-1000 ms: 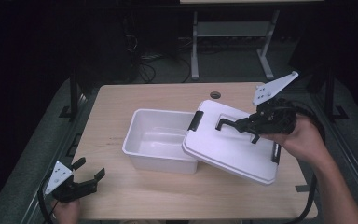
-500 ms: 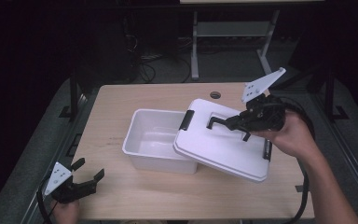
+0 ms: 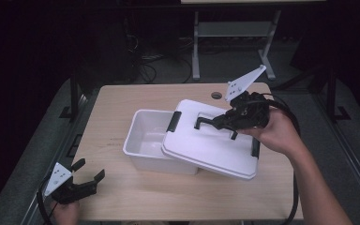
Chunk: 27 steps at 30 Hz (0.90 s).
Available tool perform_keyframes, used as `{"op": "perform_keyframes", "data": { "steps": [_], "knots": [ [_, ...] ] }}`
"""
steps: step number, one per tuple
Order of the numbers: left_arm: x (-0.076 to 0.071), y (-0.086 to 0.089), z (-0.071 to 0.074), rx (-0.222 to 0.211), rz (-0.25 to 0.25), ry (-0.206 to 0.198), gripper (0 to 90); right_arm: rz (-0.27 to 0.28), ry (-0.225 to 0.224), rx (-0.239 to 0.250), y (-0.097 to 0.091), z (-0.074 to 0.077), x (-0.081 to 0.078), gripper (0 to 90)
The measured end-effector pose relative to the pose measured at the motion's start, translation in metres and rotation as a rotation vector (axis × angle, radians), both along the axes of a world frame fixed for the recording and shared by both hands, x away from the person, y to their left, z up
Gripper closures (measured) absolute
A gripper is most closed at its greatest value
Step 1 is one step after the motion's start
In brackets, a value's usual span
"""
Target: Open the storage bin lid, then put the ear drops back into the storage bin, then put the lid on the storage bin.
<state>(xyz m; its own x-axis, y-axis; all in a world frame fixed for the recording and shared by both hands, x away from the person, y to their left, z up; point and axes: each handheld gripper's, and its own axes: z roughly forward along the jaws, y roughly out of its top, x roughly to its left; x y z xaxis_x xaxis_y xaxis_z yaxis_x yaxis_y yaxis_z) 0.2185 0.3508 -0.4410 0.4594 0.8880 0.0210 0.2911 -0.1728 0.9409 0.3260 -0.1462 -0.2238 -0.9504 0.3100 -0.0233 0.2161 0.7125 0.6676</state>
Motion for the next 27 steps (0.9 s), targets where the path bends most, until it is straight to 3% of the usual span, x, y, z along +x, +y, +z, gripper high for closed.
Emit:
{"op": "perform_keyframes", "data": {
  "steps": [27],
  "knots": [
    [0.001,-0.001,-0.001,0.001,-0.007,0.005,13.0,0.034,0.013,-0.002,0.023,-0.004,0.011,84.6]
  ]
}}
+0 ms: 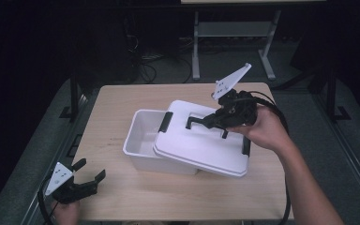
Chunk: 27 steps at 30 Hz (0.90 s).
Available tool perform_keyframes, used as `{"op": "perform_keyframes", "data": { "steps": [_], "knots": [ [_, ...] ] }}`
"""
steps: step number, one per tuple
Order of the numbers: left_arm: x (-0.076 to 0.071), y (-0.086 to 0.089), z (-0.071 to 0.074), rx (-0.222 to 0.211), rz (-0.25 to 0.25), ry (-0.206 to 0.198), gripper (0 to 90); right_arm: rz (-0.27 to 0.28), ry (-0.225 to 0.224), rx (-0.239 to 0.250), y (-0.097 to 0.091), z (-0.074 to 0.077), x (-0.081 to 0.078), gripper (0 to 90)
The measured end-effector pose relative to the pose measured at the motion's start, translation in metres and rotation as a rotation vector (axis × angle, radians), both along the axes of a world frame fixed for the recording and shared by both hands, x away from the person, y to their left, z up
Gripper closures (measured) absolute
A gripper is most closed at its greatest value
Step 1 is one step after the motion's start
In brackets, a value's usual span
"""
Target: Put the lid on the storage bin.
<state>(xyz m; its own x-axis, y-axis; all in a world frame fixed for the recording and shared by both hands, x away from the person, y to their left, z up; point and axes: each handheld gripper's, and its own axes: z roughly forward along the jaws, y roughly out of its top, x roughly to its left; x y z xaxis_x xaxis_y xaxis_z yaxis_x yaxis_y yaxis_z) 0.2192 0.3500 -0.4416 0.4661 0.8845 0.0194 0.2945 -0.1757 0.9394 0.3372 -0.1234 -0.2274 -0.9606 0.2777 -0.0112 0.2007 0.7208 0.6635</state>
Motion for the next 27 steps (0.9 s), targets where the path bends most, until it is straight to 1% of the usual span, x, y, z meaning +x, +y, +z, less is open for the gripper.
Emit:
{"op": "perform_keyframes", "data": {
  "steps": [6,14,20,27],
  "knots": [
    [0.000,0.000,0.000,0.002,0.000,0.001,13.0,0.018,0.002,0.005,0.013,-0.003,0.007,84.6],
    [0.001,-0.002,-0.001,0.007,-0.006,0.007,13.0,0.040,0.009,0.003,0.032,-0.006,0.016,84.6],
    [0.001,-0.003,-0.001,0.011,-0.009,0.004,13.0,0.057,0.009,-0.002,0.046,-0.007,0.025,84.6],
    [0.001,-0.003,-0.001,0.013,-0.011,0.006,13.0,0.069,0.019,0.004,0.058,-0.011,0.033,84.6]
  ]
}}
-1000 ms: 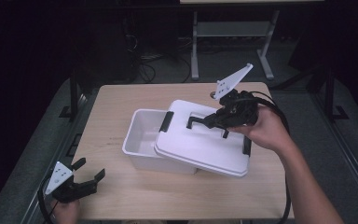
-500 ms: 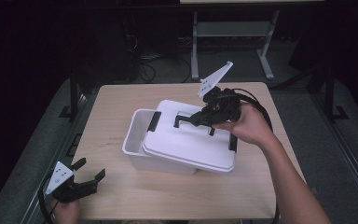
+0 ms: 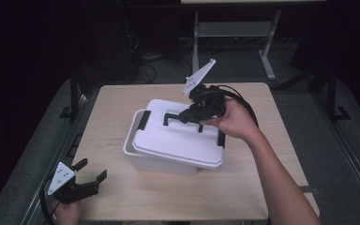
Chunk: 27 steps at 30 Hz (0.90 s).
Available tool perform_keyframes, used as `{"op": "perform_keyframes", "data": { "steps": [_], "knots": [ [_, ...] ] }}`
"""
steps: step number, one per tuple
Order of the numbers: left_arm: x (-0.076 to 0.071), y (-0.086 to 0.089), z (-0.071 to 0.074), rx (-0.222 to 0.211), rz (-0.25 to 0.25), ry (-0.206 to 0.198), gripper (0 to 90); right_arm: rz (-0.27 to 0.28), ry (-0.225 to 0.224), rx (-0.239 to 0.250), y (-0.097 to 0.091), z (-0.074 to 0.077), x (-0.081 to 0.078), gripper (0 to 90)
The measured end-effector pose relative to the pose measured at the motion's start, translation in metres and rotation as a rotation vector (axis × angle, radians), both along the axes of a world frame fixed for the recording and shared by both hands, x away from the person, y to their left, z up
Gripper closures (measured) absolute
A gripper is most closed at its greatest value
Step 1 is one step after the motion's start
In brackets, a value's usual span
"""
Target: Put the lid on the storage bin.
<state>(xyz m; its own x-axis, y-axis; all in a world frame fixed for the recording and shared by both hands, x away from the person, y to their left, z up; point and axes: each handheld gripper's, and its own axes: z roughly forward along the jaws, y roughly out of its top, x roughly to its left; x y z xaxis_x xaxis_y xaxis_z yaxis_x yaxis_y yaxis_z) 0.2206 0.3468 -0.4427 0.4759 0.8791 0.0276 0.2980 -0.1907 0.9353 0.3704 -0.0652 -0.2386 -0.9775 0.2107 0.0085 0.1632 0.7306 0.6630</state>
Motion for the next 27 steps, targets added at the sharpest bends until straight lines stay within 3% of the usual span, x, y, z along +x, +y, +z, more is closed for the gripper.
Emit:
{"op": "perform_keyframes", "data": {
  "steps": [10,27],
  "knots": [
    [-0.001,0.001,0.000,-0.006,0.004,-0.002,13.0,0.023,0.015,0.004,0.019,-0.012,0.015,84.6],
    [-0.002,0.004,0.000,-0.016,0.011,-0.001,13.0,0.075,0.027,-0.036,0.050,-0.032,0.037,84.6]
  ]
}}
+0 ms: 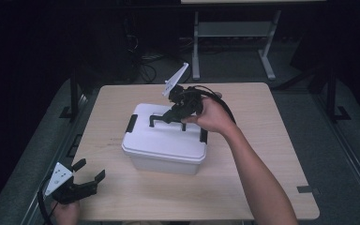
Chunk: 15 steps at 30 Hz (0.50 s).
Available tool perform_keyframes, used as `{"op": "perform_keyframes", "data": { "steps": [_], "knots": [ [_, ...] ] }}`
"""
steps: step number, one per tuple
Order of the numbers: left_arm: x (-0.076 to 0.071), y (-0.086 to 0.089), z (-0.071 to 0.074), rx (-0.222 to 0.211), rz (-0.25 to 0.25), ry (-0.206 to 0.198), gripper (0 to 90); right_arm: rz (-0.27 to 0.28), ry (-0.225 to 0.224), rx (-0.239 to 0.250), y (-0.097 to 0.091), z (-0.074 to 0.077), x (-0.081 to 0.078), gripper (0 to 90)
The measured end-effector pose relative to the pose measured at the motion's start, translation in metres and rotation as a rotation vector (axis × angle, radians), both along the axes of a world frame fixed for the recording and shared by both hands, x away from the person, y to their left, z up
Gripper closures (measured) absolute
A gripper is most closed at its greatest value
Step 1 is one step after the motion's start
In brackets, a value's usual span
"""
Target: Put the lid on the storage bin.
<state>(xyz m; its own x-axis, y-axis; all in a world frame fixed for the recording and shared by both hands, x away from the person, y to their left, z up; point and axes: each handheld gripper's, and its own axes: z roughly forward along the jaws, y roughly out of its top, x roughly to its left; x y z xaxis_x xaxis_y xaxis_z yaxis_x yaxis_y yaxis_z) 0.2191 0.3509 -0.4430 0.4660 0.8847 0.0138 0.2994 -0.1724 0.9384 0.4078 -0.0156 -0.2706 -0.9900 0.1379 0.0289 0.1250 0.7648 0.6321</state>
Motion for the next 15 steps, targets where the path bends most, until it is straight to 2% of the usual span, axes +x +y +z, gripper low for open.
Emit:
{"op": "perform_keyframes", "data": {
  "steps": [6,15],
  "knots": [
    [0.0005,0.0008,-0.0001,0.005,0.002,0.005,13.0,0.010,0.002,-0.008,0.0057,-0.0037,0.0070,84.6],
    [-0.0002,0.0012,0.0003,0.002,0.004,-0.001,13.0,0.024,0.011,-0.010,0.0101,-0.0079,0.0092,84.5]
  ]
}}
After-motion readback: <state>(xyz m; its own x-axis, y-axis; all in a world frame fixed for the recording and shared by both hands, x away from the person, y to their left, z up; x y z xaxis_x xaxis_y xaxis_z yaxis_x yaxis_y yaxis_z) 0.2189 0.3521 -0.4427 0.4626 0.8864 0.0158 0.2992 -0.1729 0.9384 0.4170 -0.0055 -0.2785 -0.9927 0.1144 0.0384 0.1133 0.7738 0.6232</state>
